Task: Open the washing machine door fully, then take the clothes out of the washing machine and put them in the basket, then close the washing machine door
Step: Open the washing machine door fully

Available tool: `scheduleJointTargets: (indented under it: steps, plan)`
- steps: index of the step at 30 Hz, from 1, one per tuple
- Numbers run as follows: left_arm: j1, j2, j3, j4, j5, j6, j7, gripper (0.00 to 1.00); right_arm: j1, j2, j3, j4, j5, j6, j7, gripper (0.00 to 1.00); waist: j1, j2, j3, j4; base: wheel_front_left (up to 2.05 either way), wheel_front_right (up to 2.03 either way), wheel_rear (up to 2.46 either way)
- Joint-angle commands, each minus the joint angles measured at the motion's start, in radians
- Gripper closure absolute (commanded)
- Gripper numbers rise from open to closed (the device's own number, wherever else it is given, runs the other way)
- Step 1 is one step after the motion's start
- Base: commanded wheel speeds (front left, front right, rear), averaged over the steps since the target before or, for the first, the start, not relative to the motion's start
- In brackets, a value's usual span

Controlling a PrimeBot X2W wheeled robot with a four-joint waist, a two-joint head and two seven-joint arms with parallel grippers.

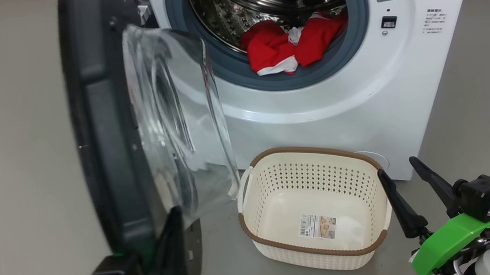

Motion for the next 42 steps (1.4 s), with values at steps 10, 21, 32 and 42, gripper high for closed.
scheduleJointTargets:
  steps: [10, 21, 32, 42]
  plan:
    - [0.019, 0.088, 0.162, -0.032, -0.029, 0.079, -0.029, 1.00, -0.022, 0.001, 0.016, -0.017, -0.028, 0.007, -0.009, 0.00, 0.0000, 0.0000, 0.021, 0.027, 0.00, 0.00, 0.00]
    - [0.020, 0.137, 0.271, -0.006, -0.061, 0.129, -0.055, 1.00, -0.033, 0.001, 0.024, -0.009, -0.051, 0.007, -0.009, 0.00, 0.0000, 0.0000, 0.038, 0.026, 0.00, 0.00, 0.00]
    - [-0.036, 0.149, 0.344, 0.101, -0.108, 0.124, -0.115, 1.00, -0.035, -0.003, 0.025, 0.001, -0.059, 0.007, -0.009, 0.00, 0.0000, 0.0000, 0.063, 0.026, 0.00, 0.00, 0.00]
    - [-0.166, 0.170, 0.403, 0.282, -0.146, 0.073, -0.164, 1.00, -0.063, -0.020, 0.070, 0.019, -0.053, 0.007, -0.009, 0.00, 0.0000, 0.0000, 0.092, 0.028, 0.00, 0.00, 0.00]
